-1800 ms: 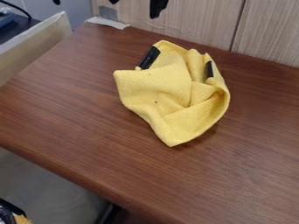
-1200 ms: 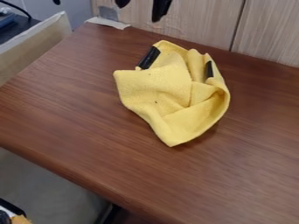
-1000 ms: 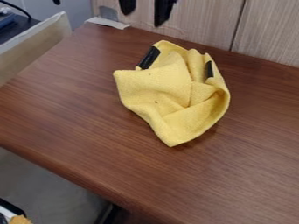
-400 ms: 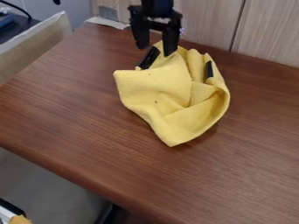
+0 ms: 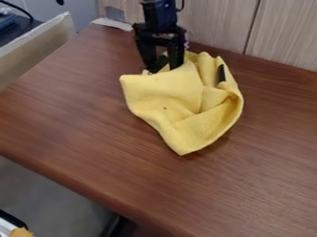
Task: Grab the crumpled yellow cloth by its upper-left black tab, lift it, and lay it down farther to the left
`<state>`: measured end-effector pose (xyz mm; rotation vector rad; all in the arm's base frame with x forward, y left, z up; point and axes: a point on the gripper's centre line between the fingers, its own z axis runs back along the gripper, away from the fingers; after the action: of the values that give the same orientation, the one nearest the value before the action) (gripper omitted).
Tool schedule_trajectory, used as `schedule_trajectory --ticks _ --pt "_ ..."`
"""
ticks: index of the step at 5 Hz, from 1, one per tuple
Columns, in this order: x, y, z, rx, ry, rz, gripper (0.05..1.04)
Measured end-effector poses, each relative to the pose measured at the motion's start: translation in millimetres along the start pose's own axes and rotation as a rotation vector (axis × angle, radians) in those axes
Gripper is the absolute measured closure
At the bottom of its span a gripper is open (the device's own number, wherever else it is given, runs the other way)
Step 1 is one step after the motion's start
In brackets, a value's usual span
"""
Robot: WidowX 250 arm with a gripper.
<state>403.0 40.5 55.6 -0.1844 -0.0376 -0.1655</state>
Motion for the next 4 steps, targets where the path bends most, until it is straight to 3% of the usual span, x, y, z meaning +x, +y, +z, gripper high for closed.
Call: schedule_trajectory --ticks 1,3,4 --pt "-0.1 -0.2 -0.4 -0.001 -0.001 -0.018 0.12" --pt "-0.9 2.9 -2.8 0.02 0.002 -0.005 0.717" --pt "-0.9 0.9 -2.4 0.03 0.013 -0.007 0.902"
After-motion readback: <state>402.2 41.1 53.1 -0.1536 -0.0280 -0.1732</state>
